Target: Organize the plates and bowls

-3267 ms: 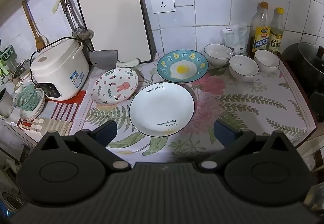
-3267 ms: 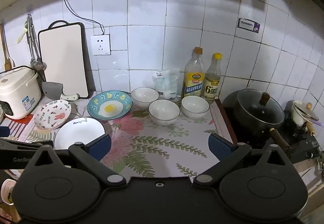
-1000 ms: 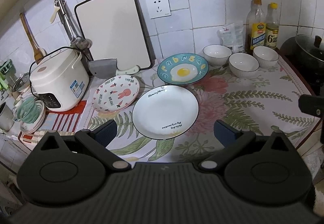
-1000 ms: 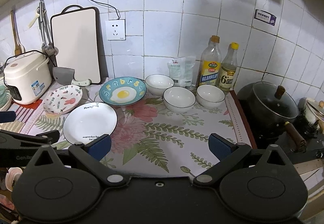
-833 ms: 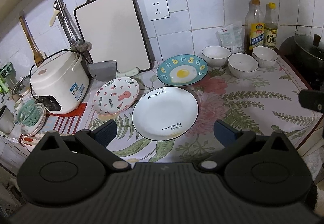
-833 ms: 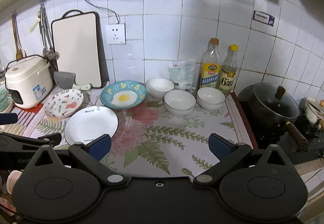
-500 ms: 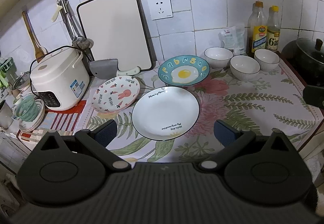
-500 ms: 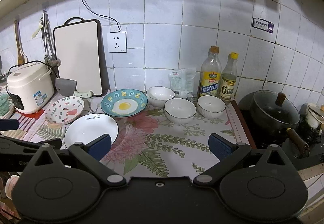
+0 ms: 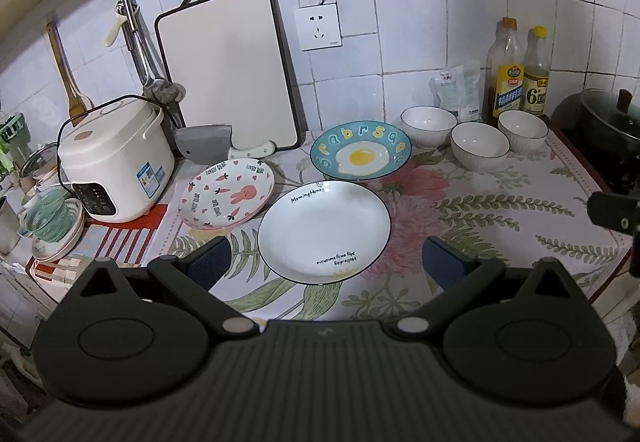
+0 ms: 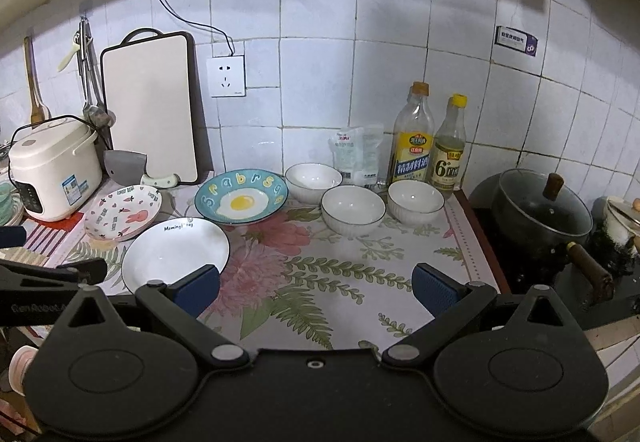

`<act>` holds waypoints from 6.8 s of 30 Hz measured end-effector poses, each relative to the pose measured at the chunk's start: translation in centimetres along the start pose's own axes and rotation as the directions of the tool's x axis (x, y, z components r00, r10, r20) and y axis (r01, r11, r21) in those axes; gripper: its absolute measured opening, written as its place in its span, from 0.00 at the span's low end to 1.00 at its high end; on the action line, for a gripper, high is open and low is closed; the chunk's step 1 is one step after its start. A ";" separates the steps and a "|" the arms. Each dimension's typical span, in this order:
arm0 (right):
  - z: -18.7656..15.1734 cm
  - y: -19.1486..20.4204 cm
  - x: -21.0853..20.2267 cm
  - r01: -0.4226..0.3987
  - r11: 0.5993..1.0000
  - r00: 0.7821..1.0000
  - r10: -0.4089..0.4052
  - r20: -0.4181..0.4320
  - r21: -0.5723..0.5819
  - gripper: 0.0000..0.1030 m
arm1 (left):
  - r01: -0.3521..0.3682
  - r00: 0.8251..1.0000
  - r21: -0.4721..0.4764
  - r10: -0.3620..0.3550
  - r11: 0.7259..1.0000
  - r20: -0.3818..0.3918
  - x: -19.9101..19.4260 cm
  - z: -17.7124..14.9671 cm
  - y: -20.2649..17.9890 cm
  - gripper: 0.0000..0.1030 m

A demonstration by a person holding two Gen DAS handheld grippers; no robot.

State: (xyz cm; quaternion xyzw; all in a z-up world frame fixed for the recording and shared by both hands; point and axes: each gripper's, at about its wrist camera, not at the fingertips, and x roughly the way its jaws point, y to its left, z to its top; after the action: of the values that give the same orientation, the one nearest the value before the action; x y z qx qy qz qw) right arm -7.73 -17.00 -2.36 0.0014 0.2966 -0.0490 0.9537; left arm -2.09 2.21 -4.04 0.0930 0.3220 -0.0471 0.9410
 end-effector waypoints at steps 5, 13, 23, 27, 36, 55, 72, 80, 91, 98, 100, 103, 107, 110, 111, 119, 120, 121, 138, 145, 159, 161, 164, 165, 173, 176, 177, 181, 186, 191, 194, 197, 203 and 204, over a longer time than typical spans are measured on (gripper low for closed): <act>-0.5 -0.1 -0.5 -0.001 1.000 1.000 0.001 0.024 -0.007 1.00 | 0.008 1.000 0.001 -0.008 1.000 -0.009 0.0 -0.5 -0.1 1.00; -0.6 -0.1 -0.2 -0.015 1.000 0.999 0.015 0.035 0.001 1.00 | 0.010 1.000 -0.004 -0.010 1.000 -0.021 0.1 -1.3 0.1 1.00; -0.4 -0.5 1.7 -0.280 0.957 0.949 0.264 0.171 0.075 1.00 | 0.075 0.997 -0.156 -0.075 0.985 0.004 2.1 -0.1 4.4 1.00; 0.5 0.7 5.2 -0.310 0.949 0.944 0.299 0.140 0.058 1.00 | 0.063 0.998 -0.209 -0.062 0.976 0.014 4.6 0.2 6.4 0.98; -0.6 5.0 14.9 -0.421 0.906 0.906 0.422 -0.019 0.049 0.97 | 0.045 0.987 -0.357 -0.097 0.933 -0.130 15.0 -2.2 10.4 0.88; -3.4 7.7 28.4 -0.404 0.899 0.880 0.432 -0.195 0.168 0.58 | -0.001 0.940 -0.381 -0.129 0.925 -0.315 26.9 -4.6 10.9 0.57; -4.2 7.2 32.5 -0.442 0.859 0.827 0.502 -0.253 0.258 0.18 | -0.014 0.933 -0.407 -0.134 0.913 -0.334 28.3 -5.0 10.3 0.31; -4.1 6.8 30.2 -0.431 0.877 0.830 0.477 -0.288 0.211 0.18 | 0.017 0.932 -0.359 -0.144 0.933 -0.332 26.0 -5.0 9.1 0.29; -3.9 1.8 25.8 -0.412 0.886 0.853 0.458 -0.253 0.215 0.18 | 0.104 0.934 -0.292 -0.195 0.951 -0.301 21.8 -3.1 4.4 0.29; -4.3 -2.1 24.6 -0.385 0.895 0.869 0.434 -0.237 0.227 0.19 | 0.149 0.926 -0.252 -0.225 0.956 -0.304 21.6 -2.0 0.7 0.29; -4.4 -2.8 24.5 -0.373 0.899 0.874 0.424 -0.237 0.231 0.19 | 0.162 0.922 -0.246 -0.236 0.956 -0.307 21.7 -1.8 -0.1 0.29; -4.5 -4.0 24.3 -0.356 0.905 0.882 0.407 -0.235 0.231 0.19 | 0.184 0.918 -0.235 -0.252 0.955 -0.307 22.0 -1.6 -1.3 0.29; -4.7 -5.5 24.4 -0.333 0.916 0.890 0.384 -0.246 0.225 0.19 | 0.203 0.909 -0.229 -0.270 0.952 -0.317 22.6 -1.4 -3.0 0.29; -5.1 -6.3 24.7 -0.320 0.919 0.893 0.374 -0.252 0.230 0.20 | 0.206 0.906 -0.224 -0.273 0.952 -0.323 23.2 -1.6 -3.9 0.29; -5.3 -6.5 24.9 -0.317 0.921 0.893 0.371 -0.254 0.229 0.20 | 0.206 0.904 -0.223 -0.273 0.953 -0.328 23.4 -1.6 -4.1 0.29; -6.4 -7.2 26.2 -0.285 0.916 0.887 0.363 -0.285 0.281 0.20 | 0.205 0.898 -0.192 -0.262 0.960 -0.352 24.7 -2.1 -5.1 0.29; -6.4 -7.1 26.2 -0.283 0.918 0.889 0.359 -0.284 0.277 0.20 | 0.204 0.898 -0.192 -0.262 0.960 -0.354 24.8 -2.1 -5.1 0.29; -6.5 -7.0 26.1 -0.281 0.921 0.891 0.356 -0.284 0.271 0.20 | 0.204 0.896 -0.197 -0.263 0.959 -0.357 24.8 -2.1 -5.0 0.29; -4.9 -6.0 23.8 -0.201 0.951 0.911 0.269 -0.313 0.235 0.41 | 0.215 0.885 -0.172 -0.266 0.961 -0.382 22.4 -1.0 -4.1 0.33; -2.5 -6.0 20.9 -0.269 0.935 0.906 0.326 -0.269 0.230 0.53 | 0.216 0.880 -0.130 -0.251 0.968 -0.404 20.6 0.1 -3.2 0.46; 2.6 -3.4 16.5 -0.403 0.904 0.891 0.423 -0.166 0.140 0.63 | 0.193 0.909 -0.135 -0.229 0.972 -0.349 18.2 4.1 1.8 0.70; 3.4 -2.9 16.1 -0.404 0.906 0.894 0.421 -0.155 0.127 0.64 | 0.193 0.915 -0.155 -0.235 0.969 -0.327 18.1 4.6 2.8 0.73; 4.4 -2.3 15.4 -0.418 0.901 0.897 0.429 -0.107 0.116 0.69 | 0.199 0.930 -0.209 -0.251 0.958 -0.268 18.2 5.4 4.6 0.79; 4.6 -2.2 15.4 -0.422 0.899 0.897 0.433 -0.094 0.119 0.70 | 0.195 0.937 -0.226 -0.250 0.954 -0.245 18.3 5.7 5.2 0.79; 6.8 -1.7 18.5 -0.468 0.855 0.869 0.491 -0.060 0.223 0.70 | 0.198 0.953 -0.291 -0.253 0.936 -0.167 21.1 7.8 7.6 0.83; 7.3 -2.0 20.7 -0.507 0.802 0.838 0.544 -0.038 0.316 0.70 | 0.170 0.967 -0.309 -0.219 0.936 -0.129 22.9 8.3 8.0 0.83; 7.4 -2.1 21.6 -0.515 0.783 0.828 0.559 -0.034 0.349 0.70 | 0.157 0.970 -0.307 -0.205 0.939 -0.131 23.6 8.4 7.9 0.83; 7.8 -2.3 25.8 -0.490 0.739 0.819 0.572 -0.045 0.462 0.70 | 0.140 0.977 -0.286 -0.180 0.948 -0.117 26.8 9.0 7.3 0.83; 7.7 -1.7 31.1 -0.416 0.780 0.848 0.519 -0.112 0.467 0.70 | 0.117 0.980 -0.249 -0.152 0.961 -0.129 31.0 9.2 6.3 0.83; 6.9 -1.4 36.3 -0.330 0.821 0.869 0.457 -0.190 0.465 0.70 | 0.097 0.974 -0.231 -0.140 0.968 -0.179 34.9 9.4 5.8 0.82; 6.6 -1.1 38.7 -0.303 0.836 0.871 0.438 -0.222 0.457 0.70 | 0.099 0.958 -0.238 -0.157 0.966 -0.239 37.1 9.6 5.5 0.81; 6.4 -0.7 40.5 -0.273 0.852 0.874 0.414 -0.255 0.446 0.69 | 0.081 0.948 -0.255 -0.154 0.964 -0.279 38.9 9.7 5.2 0.81; 5.6 -0.3 42.5 -0.252 0.840 0.871 0.413 -0.265 0.481 0.60 | 0.079 0.937 -0.271 -0.164 0.959 -0.310 41.0 9.3 4.7 0.65; 5.5 -0.3 42.7 -0.251 0.836 0.871 0.415 -0.263 0.488 0.54 | 0.083 0.935 -0.275 -0.170 0.958 -0.311 41.2 9.2 4.7 0.59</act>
State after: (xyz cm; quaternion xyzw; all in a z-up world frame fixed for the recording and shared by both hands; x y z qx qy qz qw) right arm 30.35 -21.43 -22.00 0.2774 0.4414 0.0563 0.8515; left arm 36.58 3.71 -21.61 -0.0446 0.4843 -0.0493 0.8724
